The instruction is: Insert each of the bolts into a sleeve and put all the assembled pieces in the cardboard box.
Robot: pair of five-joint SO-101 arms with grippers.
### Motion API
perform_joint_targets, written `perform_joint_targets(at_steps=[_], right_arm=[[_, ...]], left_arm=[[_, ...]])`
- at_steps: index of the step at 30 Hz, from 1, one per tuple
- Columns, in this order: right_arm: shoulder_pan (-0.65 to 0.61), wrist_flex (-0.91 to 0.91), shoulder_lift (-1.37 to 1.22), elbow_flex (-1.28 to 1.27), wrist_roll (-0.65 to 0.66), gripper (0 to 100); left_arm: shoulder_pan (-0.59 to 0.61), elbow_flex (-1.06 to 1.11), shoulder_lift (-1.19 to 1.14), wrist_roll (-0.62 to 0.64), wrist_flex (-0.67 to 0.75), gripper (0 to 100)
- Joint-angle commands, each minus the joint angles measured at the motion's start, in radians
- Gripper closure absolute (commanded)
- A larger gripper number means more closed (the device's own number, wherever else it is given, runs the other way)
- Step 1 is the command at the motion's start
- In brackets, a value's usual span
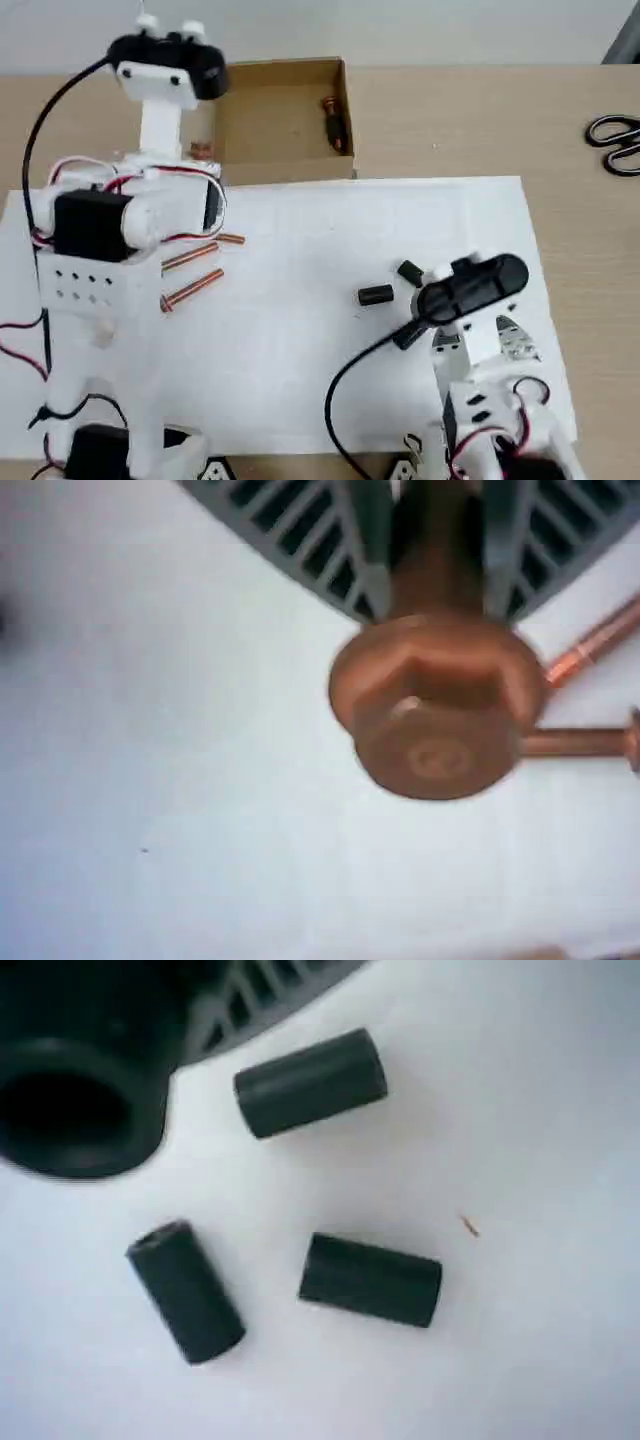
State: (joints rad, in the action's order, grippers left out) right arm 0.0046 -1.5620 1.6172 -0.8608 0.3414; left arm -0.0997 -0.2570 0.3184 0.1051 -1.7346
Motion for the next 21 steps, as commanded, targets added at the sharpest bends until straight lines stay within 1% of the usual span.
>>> perform_joint_targets(at_steps=[1, 4, 6, 11, 15, 19, 21], right_arm=[[0.002, 0.044, 0.081, -0.044, -0.011, 99.6], [0.002, 0.047, 0.143, -0.106, -0.011, 99.6], [0.002, 0.058, 0.185, -0.147, -0.011, 99.6], [0.002, 0.200, 0.197, -0.245, -0.017, 99.6], [0.002, 0.321, 0.197, -0.302, -0.106, 99.6], [0.001, 0.358, 0.197, -0.365, -0.166, 99.6], [-0.025, 0.383, 0.197, -0.410, -0.172, 99.7]], left_arm=[[0.008, 0.067, 0.091, 0.074, 0.051, 99], [0.008, 0.160, 0.173, 0.140, 0.124, 99], [0.008, 0.246, 0.236, 0.175, 0.201, 99], [0.008, 0.515, 0.427, 0.245, 0.445, 99], [0.008, 0.734, 0.585, 0.296, 0.617, 99], [0.003, 0.914, 0.729, 0.322, 0.733, 99], [0.003, 0.992, 0.787, 0.334, 0.781, 99]])
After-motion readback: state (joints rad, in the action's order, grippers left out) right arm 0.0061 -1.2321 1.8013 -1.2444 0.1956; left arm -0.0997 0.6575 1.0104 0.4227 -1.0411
